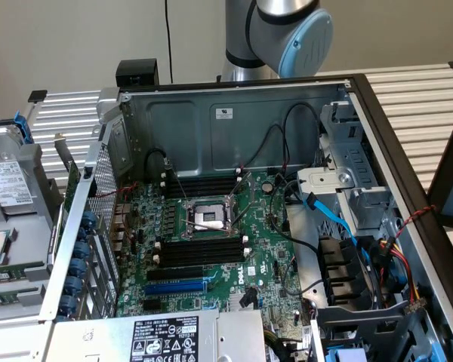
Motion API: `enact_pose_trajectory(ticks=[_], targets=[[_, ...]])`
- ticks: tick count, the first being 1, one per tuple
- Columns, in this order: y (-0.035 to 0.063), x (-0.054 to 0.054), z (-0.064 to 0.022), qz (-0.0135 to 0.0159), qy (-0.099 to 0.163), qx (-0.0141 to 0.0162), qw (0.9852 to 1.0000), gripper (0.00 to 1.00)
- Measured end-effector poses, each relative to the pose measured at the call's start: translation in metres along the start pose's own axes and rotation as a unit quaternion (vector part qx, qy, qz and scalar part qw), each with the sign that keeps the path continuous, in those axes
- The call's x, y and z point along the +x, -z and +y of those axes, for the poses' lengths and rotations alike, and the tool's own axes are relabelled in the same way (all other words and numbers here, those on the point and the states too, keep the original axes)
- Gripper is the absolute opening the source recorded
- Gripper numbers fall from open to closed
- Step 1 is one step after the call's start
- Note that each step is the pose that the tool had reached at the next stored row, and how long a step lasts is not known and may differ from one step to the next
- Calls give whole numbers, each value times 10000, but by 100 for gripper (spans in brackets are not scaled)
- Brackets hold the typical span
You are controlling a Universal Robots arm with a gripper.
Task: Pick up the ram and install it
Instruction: 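Reach for the ram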
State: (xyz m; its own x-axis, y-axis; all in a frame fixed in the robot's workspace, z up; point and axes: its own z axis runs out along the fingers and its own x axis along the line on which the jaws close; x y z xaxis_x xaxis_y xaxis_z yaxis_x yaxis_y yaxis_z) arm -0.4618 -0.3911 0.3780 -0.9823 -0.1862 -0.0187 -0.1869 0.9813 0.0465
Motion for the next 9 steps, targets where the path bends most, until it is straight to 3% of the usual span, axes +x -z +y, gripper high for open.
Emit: enact_pose_trajectory(ticks=[5, 9], targets=[[-4, 1, 0, 47, 422, -13, 9991, 26], [-4, 0, -1, 61, 694, -20, 9976, 26]])
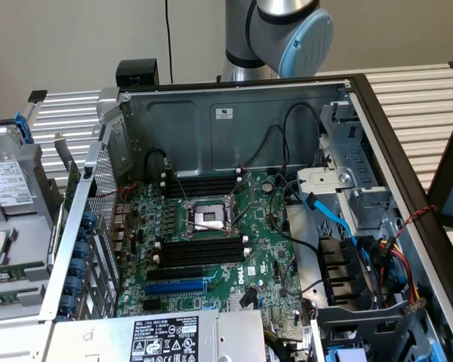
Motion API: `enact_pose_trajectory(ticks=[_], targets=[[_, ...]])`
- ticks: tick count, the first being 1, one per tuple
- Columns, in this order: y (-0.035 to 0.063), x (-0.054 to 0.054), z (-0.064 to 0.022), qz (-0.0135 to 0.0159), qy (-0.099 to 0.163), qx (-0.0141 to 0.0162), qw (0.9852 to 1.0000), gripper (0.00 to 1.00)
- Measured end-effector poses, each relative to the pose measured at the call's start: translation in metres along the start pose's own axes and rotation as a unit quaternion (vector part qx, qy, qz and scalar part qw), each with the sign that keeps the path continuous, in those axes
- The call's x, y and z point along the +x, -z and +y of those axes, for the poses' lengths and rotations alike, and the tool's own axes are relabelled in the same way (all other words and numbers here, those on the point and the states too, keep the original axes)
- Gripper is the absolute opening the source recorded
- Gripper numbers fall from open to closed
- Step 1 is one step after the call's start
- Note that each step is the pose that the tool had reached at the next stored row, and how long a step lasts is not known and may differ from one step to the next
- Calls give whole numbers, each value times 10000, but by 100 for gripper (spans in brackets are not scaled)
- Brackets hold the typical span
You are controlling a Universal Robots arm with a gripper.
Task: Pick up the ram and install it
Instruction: 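Reach for the ram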
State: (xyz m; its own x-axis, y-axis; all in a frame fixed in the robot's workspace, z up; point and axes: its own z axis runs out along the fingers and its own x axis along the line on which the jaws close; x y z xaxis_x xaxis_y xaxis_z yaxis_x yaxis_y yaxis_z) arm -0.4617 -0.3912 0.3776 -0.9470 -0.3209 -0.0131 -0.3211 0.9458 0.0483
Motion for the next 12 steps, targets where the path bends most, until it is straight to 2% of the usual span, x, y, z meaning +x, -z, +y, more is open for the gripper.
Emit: enact_pose_trajectory(ticks=[3, 6, 10, 12], targets=[[0, -2, 0, 13, 263, -4, 9997, 26], [0, -2, -1, 25, 529, -8, 9986, 26], [0, -3, -1, 44, 890, -13, 9960, 26], [-1, -4, -1, 53, 1078, -16, 9942, 26]])
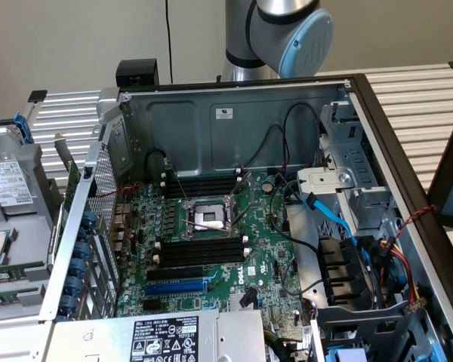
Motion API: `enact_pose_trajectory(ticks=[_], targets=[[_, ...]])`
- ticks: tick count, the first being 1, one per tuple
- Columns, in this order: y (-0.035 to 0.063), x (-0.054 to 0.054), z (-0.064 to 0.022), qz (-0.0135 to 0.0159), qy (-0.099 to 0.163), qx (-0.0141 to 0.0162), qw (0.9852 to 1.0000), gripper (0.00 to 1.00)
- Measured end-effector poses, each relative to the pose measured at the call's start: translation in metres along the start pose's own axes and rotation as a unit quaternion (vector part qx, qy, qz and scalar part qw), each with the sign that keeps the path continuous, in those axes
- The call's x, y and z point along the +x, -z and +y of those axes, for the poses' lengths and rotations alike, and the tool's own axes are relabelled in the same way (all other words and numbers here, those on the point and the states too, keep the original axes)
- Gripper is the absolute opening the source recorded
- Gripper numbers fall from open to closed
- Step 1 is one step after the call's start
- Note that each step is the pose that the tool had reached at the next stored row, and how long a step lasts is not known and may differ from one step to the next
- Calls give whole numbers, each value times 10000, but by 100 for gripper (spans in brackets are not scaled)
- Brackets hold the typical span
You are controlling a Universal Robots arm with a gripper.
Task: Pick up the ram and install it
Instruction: 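Reach for the ram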
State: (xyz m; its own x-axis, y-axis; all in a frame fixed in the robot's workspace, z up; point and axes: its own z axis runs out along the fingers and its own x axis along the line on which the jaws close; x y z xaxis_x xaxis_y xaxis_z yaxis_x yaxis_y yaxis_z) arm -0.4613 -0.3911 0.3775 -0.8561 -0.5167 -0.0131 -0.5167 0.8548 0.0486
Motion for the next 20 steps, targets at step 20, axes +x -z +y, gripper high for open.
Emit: enact_pose_trajectory(ticks=[20], targets=[[-5, -11, -7, 84, 1730, -23, 9849, 26]])
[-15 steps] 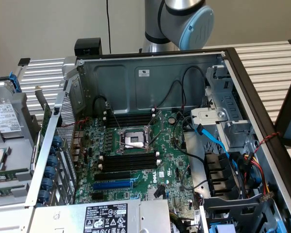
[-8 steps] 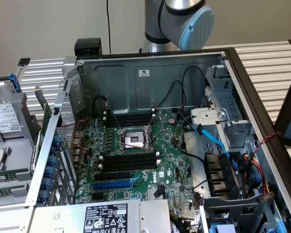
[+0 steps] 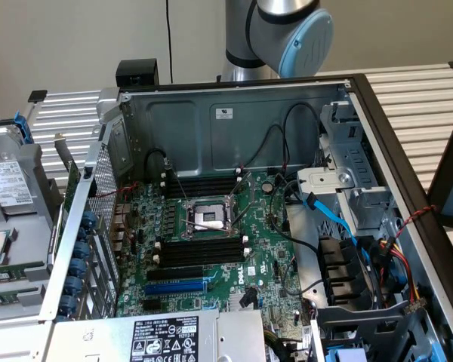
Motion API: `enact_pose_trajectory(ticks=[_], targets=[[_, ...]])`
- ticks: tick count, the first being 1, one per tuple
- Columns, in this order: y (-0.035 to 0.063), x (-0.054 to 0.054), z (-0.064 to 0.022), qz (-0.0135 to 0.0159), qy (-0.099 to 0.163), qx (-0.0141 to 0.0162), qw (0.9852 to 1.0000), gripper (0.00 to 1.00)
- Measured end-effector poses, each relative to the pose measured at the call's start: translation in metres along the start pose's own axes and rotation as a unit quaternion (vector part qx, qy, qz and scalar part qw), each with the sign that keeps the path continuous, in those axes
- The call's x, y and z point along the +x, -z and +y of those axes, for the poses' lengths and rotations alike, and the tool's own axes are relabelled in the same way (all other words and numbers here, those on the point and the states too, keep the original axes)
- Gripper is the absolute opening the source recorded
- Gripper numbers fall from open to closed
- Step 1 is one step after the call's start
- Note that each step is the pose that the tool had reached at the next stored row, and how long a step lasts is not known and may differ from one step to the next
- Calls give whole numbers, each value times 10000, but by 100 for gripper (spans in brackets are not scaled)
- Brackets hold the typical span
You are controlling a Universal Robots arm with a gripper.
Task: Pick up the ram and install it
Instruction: 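Reach for the ram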
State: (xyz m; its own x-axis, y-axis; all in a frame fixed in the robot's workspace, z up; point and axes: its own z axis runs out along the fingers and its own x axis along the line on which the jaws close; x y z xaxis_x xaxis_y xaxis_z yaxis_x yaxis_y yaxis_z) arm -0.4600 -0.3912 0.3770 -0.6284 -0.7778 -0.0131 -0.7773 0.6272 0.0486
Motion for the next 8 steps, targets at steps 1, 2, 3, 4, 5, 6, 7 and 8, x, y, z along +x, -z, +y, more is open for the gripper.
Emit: enact_pose_trajectory(ticks=[1, 2, 3, 4, 5, 6, 7, 8], targets=[[-1, 0, 0, 4, 89, -1, 10000, 26], [-1, -1, -1, 9, 180, -2, 9998, 26], [-2, -1, -1, 13, 272, -3, 9996, 26], [-3, -1, -1, 18, 364, -5, 9993, 26], [-4, -1, -1, 22, 454, -6, 9990, 26], [-4, -1, -2, 27, 541, -7, 9985, 26], [-5, -1, -2, 31, 637, -8, 9980, 26], [-6, -2, -3, 36, 726, -10, 9974, 26]])
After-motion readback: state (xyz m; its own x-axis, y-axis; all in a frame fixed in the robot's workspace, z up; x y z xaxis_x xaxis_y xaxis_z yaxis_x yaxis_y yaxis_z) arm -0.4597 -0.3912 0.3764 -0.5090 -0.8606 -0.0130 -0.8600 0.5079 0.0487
